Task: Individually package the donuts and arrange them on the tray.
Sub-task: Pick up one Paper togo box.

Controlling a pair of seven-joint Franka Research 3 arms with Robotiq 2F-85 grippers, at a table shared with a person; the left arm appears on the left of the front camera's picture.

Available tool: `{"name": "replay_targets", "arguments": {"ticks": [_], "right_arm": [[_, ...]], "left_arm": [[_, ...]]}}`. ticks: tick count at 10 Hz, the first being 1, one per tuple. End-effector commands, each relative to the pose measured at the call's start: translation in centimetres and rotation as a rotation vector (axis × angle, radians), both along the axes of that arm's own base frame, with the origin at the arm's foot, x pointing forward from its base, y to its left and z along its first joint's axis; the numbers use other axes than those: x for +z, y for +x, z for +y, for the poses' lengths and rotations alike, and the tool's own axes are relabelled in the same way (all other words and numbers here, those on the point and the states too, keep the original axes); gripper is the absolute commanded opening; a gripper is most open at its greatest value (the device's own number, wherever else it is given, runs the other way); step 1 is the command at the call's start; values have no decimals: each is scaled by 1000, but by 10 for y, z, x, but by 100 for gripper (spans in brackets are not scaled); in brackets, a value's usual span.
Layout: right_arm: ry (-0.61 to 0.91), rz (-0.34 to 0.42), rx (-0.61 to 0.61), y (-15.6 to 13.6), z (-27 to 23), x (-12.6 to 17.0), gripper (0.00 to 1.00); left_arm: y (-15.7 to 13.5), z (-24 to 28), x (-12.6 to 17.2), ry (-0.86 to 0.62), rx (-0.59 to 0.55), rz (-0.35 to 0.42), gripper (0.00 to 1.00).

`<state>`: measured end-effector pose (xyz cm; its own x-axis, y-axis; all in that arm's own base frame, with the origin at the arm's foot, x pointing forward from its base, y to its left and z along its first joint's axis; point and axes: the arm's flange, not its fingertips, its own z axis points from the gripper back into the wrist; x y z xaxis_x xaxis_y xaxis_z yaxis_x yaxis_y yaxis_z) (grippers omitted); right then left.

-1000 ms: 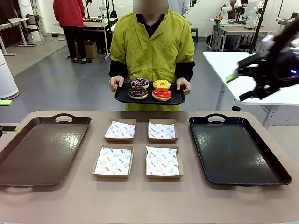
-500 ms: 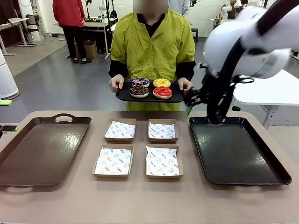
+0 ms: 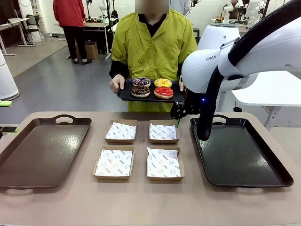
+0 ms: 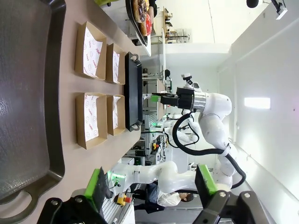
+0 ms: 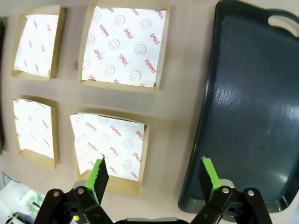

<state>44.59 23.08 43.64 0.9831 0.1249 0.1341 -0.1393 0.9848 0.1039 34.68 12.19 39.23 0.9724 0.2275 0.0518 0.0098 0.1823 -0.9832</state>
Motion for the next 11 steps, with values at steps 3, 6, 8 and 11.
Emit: {"name": "replay_targets", "arguments": {"ticks": [3,6,8,11], "right_arm": [[-3,10,-9,-2,-3,4,100],[3,3,-5,0,-3,2,100],[-41,4,-69,53,19,-37,100],[-44,0,-81,103,41,-75,100]], "left_arm": [[1,0,1,-13,13,-14,100],[1,0,1,-13,13,-14,100],[1,0,1,-13,13,-14,100],[1,0,1,-13,13,-14,100]]}}
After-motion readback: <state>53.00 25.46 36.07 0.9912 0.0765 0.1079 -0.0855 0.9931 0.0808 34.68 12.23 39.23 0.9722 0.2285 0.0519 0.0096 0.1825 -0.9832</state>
